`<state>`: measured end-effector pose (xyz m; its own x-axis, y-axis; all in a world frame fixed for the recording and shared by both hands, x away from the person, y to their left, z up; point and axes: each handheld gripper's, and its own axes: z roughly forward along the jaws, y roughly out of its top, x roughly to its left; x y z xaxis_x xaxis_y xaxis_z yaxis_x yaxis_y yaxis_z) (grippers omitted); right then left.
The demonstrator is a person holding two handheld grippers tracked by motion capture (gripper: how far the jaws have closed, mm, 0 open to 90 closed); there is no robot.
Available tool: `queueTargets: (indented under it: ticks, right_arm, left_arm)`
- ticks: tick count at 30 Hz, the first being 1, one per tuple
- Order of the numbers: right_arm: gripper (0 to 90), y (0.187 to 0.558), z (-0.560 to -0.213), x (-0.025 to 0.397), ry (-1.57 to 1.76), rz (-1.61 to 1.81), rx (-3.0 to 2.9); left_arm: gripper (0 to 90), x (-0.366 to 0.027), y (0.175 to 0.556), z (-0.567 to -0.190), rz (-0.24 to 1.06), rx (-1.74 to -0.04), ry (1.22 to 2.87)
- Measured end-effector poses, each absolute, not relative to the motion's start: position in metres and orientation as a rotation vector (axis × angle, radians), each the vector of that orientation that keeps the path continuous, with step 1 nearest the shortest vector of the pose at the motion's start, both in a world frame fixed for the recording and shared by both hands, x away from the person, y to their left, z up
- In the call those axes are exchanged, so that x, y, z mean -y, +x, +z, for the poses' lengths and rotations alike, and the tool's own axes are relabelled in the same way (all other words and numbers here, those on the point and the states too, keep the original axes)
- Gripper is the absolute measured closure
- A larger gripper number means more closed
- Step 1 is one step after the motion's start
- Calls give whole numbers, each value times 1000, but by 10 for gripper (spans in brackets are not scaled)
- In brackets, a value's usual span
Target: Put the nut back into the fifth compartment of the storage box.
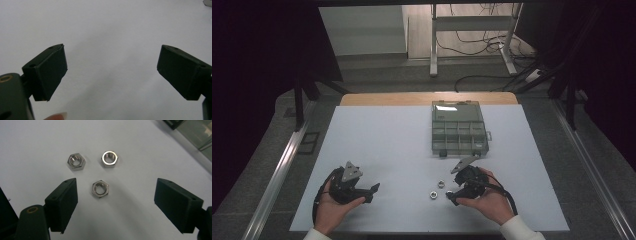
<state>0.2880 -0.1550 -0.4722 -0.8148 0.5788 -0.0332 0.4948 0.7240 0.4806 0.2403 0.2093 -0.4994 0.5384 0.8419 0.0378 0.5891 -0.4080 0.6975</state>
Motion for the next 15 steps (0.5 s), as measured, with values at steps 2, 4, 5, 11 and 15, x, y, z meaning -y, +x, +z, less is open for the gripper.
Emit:
queueTargets:
  ticks: [2, 4, 5, 11, 15]
  right_arm:
    - [200, 289, -476, 152, 858, 662, -2755]
    - [208, 289, -481, 148, 867, 622, -2767]
    - [212, 289, -483, 147, 868, 613, -2770]
    - [251, 291, -493, 138, 906, 560, -2770]
    - [323, 292, -498, 134, 903, 518, -2786]
  left_arm:
    - [98, -209, 240, -500, 517, -1150, 2144]
    - [98, -208, 240, -500, 516, -1147, 2148]
    - [98, -208, 240, -500, 517, -1146, 2151]
    - [97, -208, 240, -500, 521, -1146, 2155]
    - [97, -209, 240, -500, 522, -1146, 2156]
